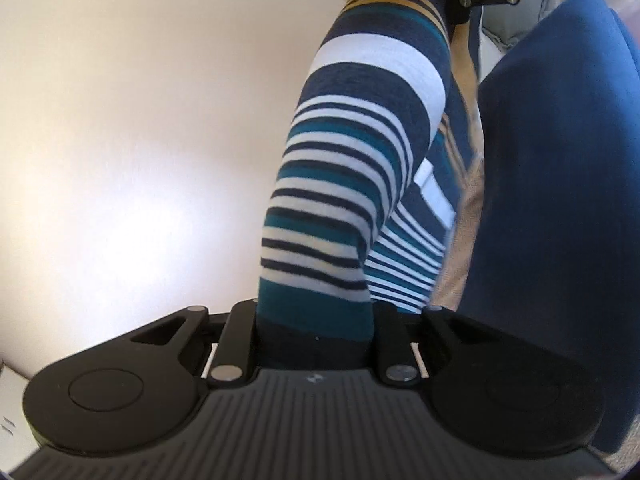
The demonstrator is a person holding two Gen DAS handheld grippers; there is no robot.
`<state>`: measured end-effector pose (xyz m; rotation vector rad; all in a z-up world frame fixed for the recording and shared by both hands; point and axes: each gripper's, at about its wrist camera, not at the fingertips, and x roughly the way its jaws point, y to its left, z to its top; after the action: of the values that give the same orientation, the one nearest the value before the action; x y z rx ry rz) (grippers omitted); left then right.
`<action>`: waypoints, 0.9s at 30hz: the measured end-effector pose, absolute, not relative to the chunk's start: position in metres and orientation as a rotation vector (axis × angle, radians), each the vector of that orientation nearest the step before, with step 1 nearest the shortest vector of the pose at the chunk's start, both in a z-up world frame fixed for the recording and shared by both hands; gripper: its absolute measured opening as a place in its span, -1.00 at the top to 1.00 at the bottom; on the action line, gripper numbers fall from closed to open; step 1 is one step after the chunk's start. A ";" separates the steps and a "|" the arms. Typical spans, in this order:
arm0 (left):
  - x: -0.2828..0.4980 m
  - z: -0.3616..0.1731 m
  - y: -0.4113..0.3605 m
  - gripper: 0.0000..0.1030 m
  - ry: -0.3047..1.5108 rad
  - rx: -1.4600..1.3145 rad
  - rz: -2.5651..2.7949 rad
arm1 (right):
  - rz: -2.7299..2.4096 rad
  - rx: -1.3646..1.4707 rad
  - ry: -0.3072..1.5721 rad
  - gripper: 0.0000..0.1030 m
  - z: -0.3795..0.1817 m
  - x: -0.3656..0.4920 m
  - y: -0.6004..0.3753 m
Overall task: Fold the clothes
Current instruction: 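Lower the sweater onto the top of the blue clothes stack with both grippers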
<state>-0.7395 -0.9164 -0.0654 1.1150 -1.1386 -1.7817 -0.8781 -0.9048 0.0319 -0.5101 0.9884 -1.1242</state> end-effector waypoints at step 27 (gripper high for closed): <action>-0.738 -0.181 -0.867 0.69 -1.123 1.295 -1.785 | -1.028 -0.604 1.155 -0.12 -0.135 -0.858 -0.803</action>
<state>-0.7376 -0.8673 -0.1808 1.2949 -1.1229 -1.7846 -0.8582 -0.8025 -0.1350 -0.6036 1.1550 -1.0280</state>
